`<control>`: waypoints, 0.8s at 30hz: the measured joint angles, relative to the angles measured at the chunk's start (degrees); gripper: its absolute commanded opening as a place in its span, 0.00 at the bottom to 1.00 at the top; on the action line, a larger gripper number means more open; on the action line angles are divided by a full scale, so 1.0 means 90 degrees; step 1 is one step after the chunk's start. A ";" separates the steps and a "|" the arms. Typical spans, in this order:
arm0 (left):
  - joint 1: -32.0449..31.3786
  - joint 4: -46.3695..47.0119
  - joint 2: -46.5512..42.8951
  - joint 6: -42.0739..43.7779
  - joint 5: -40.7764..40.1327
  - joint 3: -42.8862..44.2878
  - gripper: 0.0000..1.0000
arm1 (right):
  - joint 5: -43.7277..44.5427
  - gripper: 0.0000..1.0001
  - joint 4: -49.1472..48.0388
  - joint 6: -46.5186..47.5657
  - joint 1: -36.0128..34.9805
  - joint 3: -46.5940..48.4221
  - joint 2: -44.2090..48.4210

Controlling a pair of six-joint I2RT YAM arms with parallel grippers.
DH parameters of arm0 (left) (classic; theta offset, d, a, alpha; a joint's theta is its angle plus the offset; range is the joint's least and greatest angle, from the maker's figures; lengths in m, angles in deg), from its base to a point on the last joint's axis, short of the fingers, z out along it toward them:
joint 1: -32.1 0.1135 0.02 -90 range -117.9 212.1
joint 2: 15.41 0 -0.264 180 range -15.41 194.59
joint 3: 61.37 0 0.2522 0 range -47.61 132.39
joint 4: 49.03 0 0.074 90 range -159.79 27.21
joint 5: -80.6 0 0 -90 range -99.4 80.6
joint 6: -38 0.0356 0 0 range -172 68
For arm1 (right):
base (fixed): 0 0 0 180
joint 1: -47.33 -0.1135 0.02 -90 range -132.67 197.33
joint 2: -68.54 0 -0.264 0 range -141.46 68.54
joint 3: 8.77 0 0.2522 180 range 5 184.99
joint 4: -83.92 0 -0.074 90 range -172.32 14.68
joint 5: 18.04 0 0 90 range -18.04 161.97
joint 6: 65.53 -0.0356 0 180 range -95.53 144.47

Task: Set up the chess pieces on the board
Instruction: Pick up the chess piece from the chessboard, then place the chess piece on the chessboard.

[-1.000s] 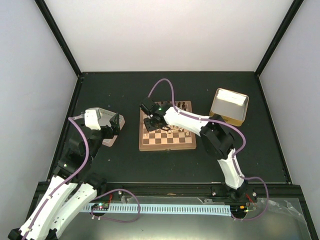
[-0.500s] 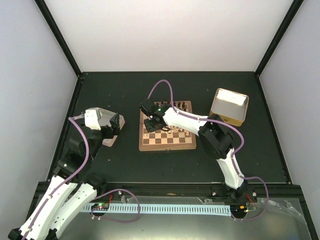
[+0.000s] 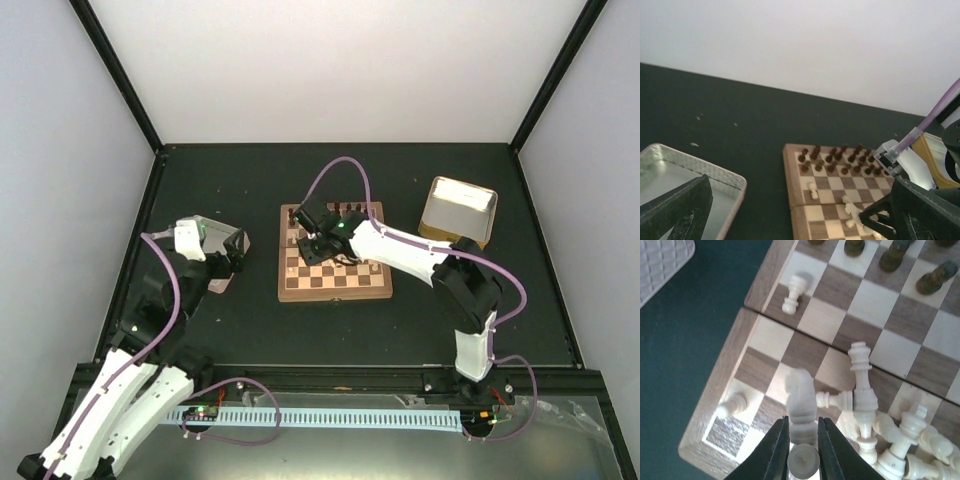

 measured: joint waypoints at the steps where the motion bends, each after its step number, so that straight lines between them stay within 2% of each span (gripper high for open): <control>1: 0.0000 0.0029 0.0032 -0.0131 0.0134 -0.0058 0.99 | -0.0036 0.19 -0.0109 0.0090 0.0000 -0.0185 0.0095; 9: 0.0000 0.1086 0.0967 -0.1700 0.1880 -0.0891 0.99 | -0.0338 0.19 -0.0767 0.0903 0.0000 -0.1353 0.0729; 13: 0.0000 0.1583 0.1702 -0.2348 0.2737 -0.1047 0.97 | -0.0452 0.18 -0.0950 0.1156 0.0000 -0.1523 0.0952; 24: 0.0007 0.2125 0.2562 -0.3145 0.3830 -0.1069 0.83 | -0.0580 0.18 -0.1462 0.0899 0.0000 -0.1812 0.1418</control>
